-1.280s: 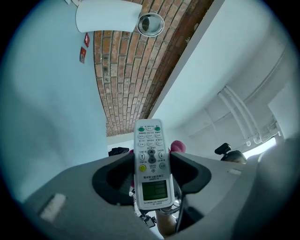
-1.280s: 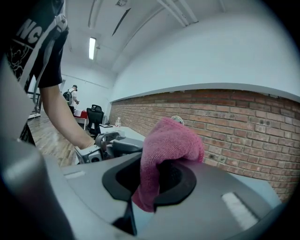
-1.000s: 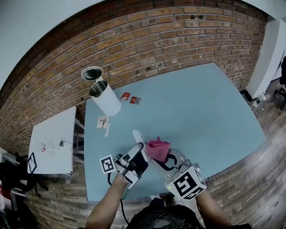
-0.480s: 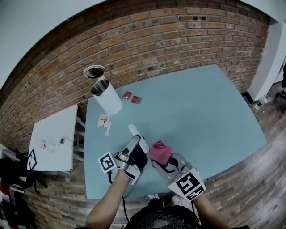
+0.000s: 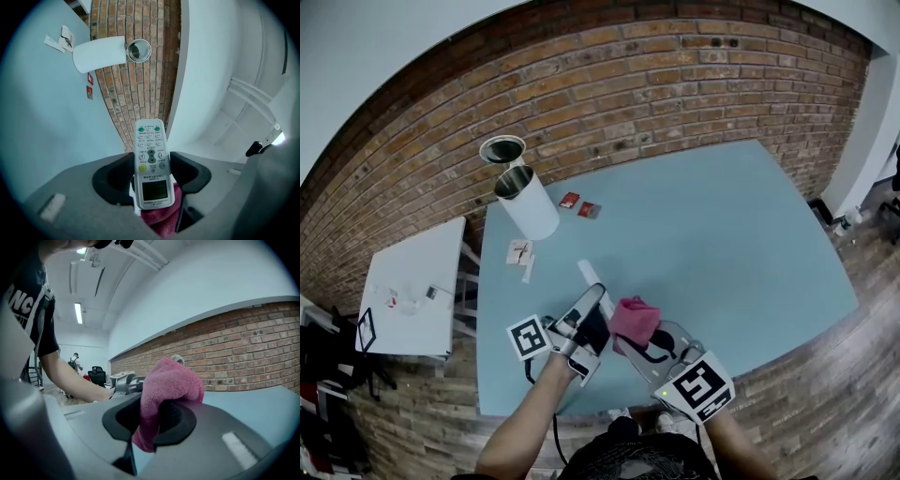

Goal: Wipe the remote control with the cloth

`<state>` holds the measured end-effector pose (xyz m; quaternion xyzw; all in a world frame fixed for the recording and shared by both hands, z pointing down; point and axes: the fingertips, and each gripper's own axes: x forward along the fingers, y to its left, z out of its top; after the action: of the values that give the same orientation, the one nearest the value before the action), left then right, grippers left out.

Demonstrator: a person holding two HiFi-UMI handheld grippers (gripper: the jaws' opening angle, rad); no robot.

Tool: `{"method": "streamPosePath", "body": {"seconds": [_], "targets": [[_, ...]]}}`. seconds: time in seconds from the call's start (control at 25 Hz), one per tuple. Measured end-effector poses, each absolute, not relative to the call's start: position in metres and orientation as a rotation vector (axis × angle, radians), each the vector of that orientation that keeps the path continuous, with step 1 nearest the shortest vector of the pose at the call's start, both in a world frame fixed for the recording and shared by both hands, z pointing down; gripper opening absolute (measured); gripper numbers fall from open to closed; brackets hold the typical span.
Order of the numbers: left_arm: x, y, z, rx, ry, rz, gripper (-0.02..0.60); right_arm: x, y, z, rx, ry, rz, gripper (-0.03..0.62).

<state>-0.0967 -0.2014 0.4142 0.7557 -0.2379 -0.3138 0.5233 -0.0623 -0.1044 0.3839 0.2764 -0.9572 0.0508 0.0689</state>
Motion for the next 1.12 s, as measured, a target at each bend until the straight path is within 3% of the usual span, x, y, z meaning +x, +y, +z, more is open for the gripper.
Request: {"method": "streamPosePath", "body": {"seconds": [1.12], "targets": [[-0.062, -0.160, 0.432, 2.026, -0.480, -0.405, 0.242, -0.027, -0.133, 0.348, 0.961, -2.996, 0.222, 0.063]]}}
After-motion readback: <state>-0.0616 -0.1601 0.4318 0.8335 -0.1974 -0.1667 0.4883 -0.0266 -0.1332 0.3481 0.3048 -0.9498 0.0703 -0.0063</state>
